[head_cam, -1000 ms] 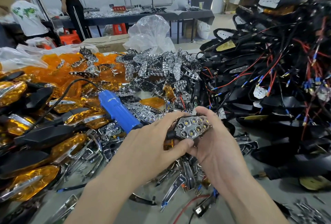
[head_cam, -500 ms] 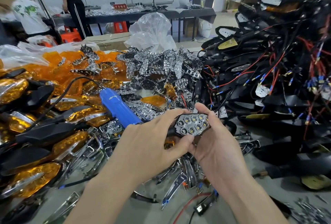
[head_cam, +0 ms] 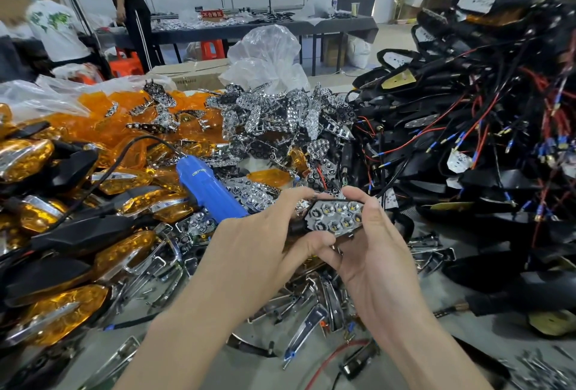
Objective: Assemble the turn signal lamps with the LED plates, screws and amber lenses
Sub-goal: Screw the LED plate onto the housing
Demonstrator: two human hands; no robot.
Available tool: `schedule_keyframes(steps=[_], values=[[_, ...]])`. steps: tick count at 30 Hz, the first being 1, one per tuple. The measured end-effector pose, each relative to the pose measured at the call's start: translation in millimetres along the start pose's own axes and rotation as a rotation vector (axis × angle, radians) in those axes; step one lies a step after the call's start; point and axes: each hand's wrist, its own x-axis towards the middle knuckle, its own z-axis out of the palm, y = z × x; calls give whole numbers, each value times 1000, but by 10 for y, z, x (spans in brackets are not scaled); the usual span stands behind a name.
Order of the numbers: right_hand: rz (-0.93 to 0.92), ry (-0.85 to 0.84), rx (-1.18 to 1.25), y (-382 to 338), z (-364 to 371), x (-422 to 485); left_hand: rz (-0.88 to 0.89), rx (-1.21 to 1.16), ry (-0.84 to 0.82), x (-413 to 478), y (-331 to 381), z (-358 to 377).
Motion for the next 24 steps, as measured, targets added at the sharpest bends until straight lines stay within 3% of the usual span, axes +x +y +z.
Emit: schedule_keyframes(steps=[8, 17, 24], values=[[-38, 126, 4, 67, 17, -16, -41, 2, 118, 24, 42, 107], [-36, 138, -5, 75, 3, -12, -106, -247, -89, 5, 28, 101], [-37, 167, -58, 72, -18, -5, -119, -309, -133, 23, -21, 60]])
